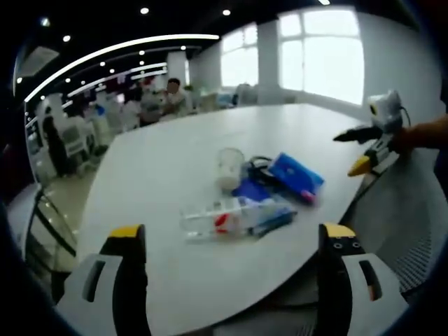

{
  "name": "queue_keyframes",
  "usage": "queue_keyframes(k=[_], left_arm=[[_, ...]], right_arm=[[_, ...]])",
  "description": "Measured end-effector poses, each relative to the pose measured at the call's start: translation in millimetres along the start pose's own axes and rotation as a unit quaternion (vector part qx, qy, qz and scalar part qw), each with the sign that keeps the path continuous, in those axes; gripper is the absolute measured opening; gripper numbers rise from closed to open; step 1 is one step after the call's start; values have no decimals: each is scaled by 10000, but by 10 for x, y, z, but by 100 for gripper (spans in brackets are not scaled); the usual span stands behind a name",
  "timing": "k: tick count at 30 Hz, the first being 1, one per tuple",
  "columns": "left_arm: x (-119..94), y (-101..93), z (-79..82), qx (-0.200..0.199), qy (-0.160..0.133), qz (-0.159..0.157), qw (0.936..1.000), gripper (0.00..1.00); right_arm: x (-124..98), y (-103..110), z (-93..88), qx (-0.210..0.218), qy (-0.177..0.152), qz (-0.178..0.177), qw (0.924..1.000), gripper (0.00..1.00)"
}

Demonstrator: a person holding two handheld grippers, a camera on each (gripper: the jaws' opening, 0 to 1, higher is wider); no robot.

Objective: Arrange the tabletop items into an orderly group along one side of the table until the central work area is clear of visible clutter.

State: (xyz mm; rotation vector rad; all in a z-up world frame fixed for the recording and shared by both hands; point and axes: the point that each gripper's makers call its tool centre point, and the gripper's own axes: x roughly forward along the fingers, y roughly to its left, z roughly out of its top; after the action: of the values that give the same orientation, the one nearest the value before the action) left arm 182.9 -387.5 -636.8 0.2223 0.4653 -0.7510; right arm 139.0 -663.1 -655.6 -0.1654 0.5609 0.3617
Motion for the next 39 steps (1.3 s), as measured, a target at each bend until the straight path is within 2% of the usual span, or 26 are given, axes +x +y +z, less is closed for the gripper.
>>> queue_keyframes(k=[39], left_arm=[[-3,9,-9,38,32,56,10000,100]], right_arm=[[-8,6,1,-19,6,2,10000,100]])
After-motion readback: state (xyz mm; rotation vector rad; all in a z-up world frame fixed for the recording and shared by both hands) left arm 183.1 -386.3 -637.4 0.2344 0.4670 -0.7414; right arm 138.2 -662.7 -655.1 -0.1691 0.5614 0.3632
